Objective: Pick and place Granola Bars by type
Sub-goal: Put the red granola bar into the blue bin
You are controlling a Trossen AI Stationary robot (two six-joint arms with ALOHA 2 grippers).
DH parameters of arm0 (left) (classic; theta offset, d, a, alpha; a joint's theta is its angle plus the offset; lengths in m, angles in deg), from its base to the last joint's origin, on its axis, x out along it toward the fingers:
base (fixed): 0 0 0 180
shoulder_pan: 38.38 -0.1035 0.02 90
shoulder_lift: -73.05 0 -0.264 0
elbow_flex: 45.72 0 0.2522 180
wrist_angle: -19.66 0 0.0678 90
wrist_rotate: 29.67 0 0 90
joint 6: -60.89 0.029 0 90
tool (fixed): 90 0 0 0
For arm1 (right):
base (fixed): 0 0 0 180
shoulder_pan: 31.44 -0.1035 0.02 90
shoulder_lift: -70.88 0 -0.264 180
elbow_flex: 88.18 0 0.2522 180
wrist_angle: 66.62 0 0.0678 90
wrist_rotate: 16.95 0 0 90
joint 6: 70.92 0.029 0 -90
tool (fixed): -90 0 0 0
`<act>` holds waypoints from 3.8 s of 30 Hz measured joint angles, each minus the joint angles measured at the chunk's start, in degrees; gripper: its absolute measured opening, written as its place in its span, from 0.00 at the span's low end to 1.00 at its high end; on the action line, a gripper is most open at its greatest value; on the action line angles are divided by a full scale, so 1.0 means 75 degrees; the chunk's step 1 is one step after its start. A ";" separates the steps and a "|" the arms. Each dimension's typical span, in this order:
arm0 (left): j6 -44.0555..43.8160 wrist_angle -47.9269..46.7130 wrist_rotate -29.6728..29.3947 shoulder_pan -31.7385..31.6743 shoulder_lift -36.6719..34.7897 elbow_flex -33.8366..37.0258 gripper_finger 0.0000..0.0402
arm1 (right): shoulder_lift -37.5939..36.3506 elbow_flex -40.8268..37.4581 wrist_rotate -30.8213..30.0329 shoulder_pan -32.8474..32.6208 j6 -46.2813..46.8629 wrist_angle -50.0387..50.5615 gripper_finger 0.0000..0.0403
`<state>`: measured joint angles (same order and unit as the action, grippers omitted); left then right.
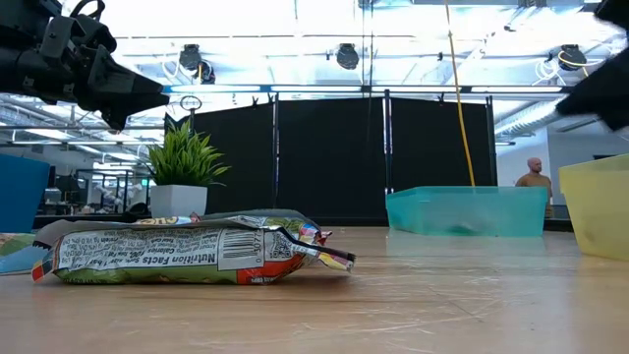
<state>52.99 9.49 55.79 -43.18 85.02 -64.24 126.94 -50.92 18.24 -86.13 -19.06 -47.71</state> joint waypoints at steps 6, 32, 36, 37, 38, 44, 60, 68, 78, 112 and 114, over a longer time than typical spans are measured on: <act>0.0000 0.0000 -0.0003 0.0000 0.0000 0.0000 0.33 | -0.1362 -0.2445 0.1971 0.1496 -0.3581 -0.5424 0.21; 0.0000 0.0000 -0.0003 0.0001 0.0001 0.0000 0.33 | -0.3929 -0.2977 0.7544 0.8146 -0.6669 -0.4021 0.07; 0.0000 0.0000 -0.0003 0.0001 0.0001 0.0000 0.33 | -0.4767 -0.2977 0.7540 0.8258 -0.6629 -0.3070 0.05; 0.0000 -0.0002 -0.0003 0.0002 0.0003 0.0000 0.33 | -0.4974 -0.2977 0.7540 0.8255 -0.6628 -0.2877 0.04; 0.0000 0.0000 -0.0003 0.0000 0.0000 0.0000 0.33 | -0.5176 -0.2977 0.7540 0.8255 -0.6633 -0.2728 0.03; 0.0000 0.0000 -0.0003 0.0001 0.0002 0.0000 0.33 | -0.6317 -0.2983 0.7531 0.8255 -0.6796 -0.1918 0.00; 0.0023 0.0366 -0.0003 0.0000 0.0003 0.0000 0.33 | -0.7347 -0.2986 0.6945 0.8252 -0.7005 -0.0957 0.01; 0.0007 0.0351 -0.0003 0.0001 0.0000 0.0000 0.33 | -0.7347 -0.2986 0.6916 0.8252 -0.7016 -0.0994 0.01; -0.0869 0.0454 0.1308 -0.0003 0.0408 0.0005 0.33 | -0.7344 -0.2986 0.6916 0.8251 -0.7011 -0.0994 0.01; -0.0156 -0.5183 0.0257 0.3166 1.2593 -0.8538 0.69 | -0.7336 -0.2986 0.6916 0.8249 -0.7010 -0.0994 0.01; -0.0222 -0.5199 0.0258 0.3167 1.2659 -0.8556 0.67 | -0.7336 -0.2986 0.6919 0.8249 -0.7010 -0.0994 0.01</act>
<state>51.33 -29.50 57.72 -19.43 179.96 -128.41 71.92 -73.32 70.13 -24.26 -71.63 -55.17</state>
